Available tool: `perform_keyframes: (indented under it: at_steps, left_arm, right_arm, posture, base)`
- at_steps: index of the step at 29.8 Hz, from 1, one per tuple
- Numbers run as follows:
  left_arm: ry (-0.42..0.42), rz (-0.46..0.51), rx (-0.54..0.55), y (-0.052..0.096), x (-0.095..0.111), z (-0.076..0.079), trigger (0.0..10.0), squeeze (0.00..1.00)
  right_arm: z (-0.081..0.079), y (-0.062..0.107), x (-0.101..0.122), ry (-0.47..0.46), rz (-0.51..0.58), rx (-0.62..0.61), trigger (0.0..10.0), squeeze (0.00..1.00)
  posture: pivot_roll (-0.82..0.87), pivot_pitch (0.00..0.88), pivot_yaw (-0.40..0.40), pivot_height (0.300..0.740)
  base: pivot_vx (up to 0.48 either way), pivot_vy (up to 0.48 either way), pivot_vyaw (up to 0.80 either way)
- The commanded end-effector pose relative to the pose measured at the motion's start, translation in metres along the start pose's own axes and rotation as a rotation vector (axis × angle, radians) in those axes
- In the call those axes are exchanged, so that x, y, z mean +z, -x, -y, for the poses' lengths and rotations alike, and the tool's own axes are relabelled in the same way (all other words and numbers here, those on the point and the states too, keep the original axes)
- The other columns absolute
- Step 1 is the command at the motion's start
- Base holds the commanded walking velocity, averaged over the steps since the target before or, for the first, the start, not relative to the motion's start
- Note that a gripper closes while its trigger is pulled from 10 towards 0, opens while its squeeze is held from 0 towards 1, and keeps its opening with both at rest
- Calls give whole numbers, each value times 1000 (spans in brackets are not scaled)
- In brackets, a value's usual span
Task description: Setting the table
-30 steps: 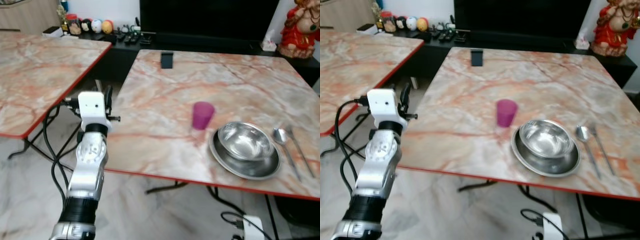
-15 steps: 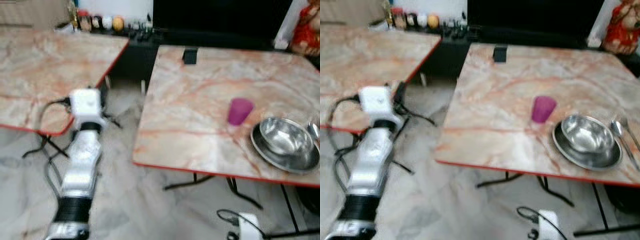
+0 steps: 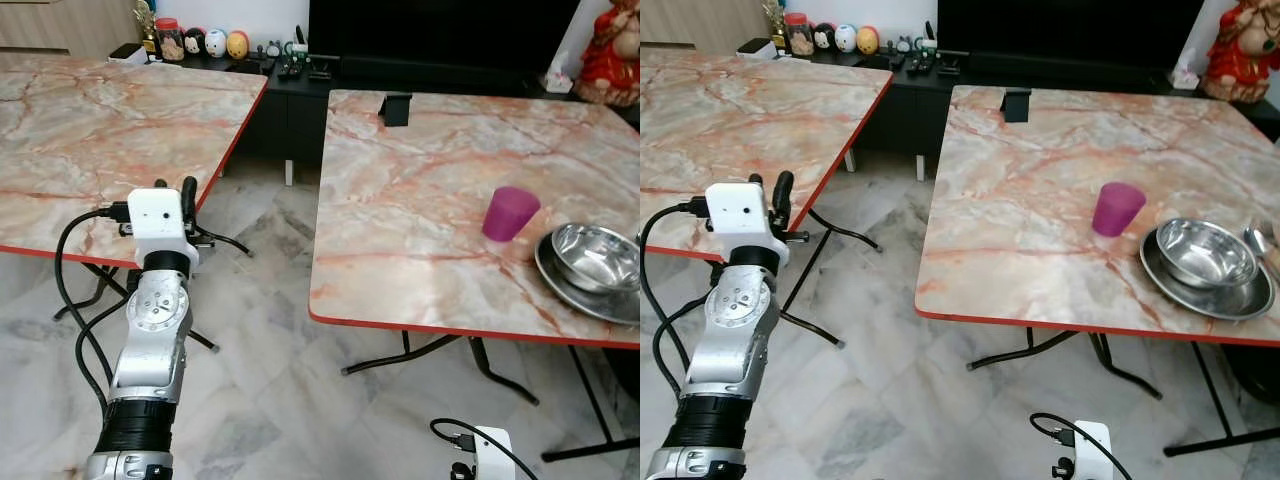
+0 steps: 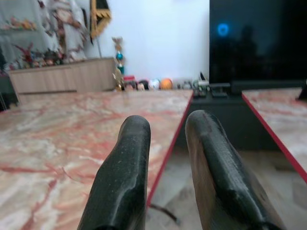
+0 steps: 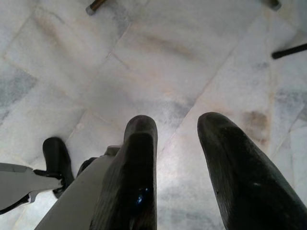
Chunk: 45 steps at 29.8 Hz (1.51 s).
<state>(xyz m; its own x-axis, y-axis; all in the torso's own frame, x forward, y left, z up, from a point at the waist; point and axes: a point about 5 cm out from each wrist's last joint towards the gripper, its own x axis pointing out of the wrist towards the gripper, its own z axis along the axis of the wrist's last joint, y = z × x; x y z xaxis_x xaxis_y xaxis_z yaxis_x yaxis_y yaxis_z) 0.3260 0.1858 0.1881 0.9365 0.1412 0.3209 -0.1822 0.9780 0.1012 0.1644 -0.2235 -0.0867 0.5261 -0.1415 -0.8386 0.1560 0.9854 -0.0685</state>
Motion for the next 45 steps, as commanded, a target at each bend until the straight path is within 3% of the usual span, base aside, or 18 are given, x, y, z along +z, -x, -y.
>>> perform_keyframes:
  at_steps: [1, 8, 9, 10, 12, 21, 24, 31, 45]
  left_arm:
    - [-7, -57, 13, 6, -15, -5, 10000, 0]
    - [-35, -213, 44, 22, -54, -19, 10000, 0]
    - [-40, -284, -13, 31, -70, -17, 10000, 0]
    - [-65, -424, -182, 54, -100, -8, 10000, 0]
    - [-75, -521, -251, 73, -119, -8, 10000, 0]
    - [-138, -799, -256, 130, -169, -32, 10000, 0]
    - [-120, -976, -248, 157, -189, -37, 10000, 0]
    - [-33, -1119, -93, 171, -201, -44, 10000, 0]
    - [-8, -1179, -130, 173, -205, -29, 10000, 0]
  right_arm:
    - [3, 0, 2, -8, 9, -7, 10000, 0]
    - [3, 0, 4, -16, 16, -10, 10000, 0]
    - [3, 0, 4, -17, 16, -11, 10000, 0]
    - [3, 0, 4, -18, 17, -12, 10000, 0]
    - [3, 0, 5, -19, 18, -12, 10000, 0]
    - [3, 0, 6, -18, 20, -13, 10000, 0]
    - [3, -1, 7, -16, 22, -11, 10000, 0]
    - [2, -1, 9, -29, 31, -11, 10000, 0]
    - [-1, -1, 8, -68, 31, -10, 10000, 0]
  posture:
    - [106, 0, -28, 707]
    - [109, 0, -27, 707]
    - [111, 0, -28, 707]
    - [115, 0, -29, 707]
    - [111, 0, -29, 707]
    - [127, 0, -41, 707]
    - [122, 0, -42, 707]
    - [109, 0, -49, 707]
    - [68, 0, -26, 707]
  base:
    - [0, 0, 0]
    - [0, 0, 0]
    - [0, 0, 0]
    - [0, 0, 0]
    - [0, 0, 0]
    - [0, 0, 0]
    - [0, 0, 0]
    - [0, 0, 0]
    - [0, 0, 0]
